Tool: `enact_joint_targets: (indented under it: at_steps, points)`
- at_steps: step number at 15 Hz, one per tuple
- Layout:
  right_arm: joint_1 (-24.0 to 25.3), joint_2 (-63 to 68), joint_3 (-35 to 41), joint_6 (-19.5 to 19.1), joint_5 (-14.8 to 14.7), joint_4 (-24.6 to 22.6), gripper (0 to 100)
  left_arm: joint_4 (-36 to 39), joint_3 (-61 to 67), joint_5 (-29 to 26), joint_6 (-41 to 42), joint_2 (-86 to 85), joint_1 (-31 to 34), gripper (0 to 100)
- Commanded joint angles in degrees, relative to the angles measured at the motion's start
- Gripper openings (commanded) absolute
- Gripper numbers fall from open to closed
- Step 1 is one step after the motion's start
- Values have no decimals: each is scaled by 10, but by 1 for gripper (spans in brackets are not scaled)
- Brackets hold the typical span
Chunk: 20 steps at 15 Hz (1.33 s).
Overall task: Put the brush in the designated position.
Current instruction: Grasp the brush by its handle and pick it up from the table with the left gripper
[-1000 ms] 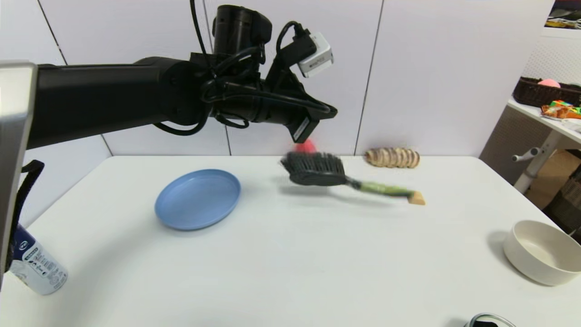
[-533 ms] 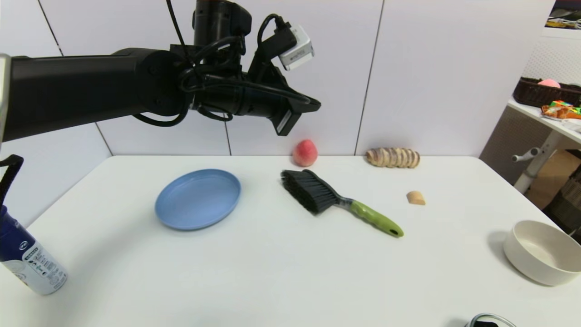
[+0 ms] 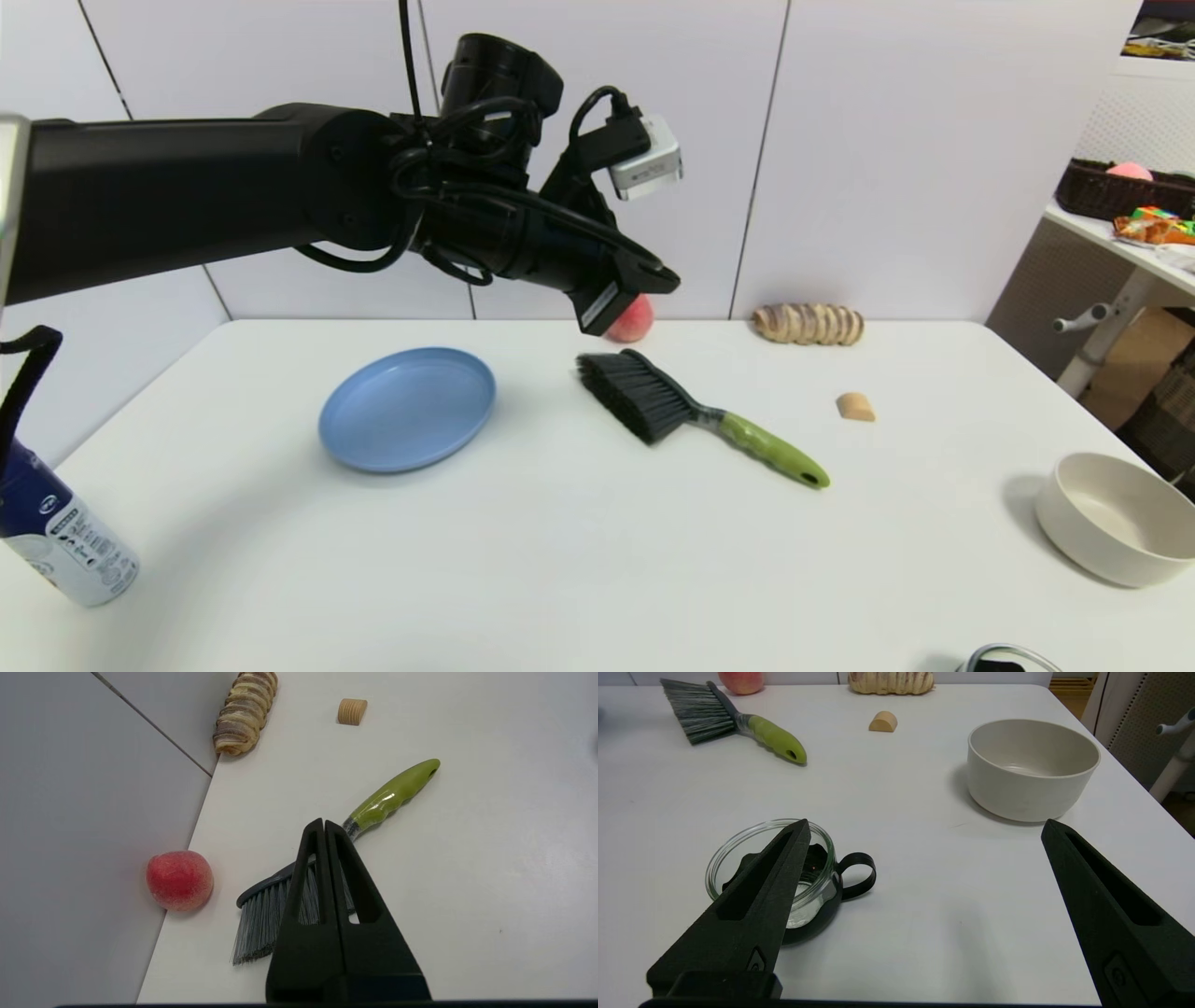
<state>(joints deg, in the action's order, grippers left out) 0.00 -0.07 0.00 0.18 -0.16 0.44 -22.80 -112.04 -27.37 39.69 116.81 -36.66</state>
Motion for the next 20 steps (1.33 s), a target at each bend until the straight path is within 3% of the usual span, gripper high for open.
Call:
enact_joint_targets:
  at_steps: [1,9,15,20]
  points:
    - [0,1,1,0,0,0,100,-8,2,-2,5,6,-10,100]
    - [0,1,1,0,0,0,100,-14,3,-1,52,23,-17,100]
    - [0,1,1,0,0,0,100,-84,-1,0,130,60,-28,100]
    - [0,1,1,0,0,0,100,-91,-9,4,130,108,-38,100]
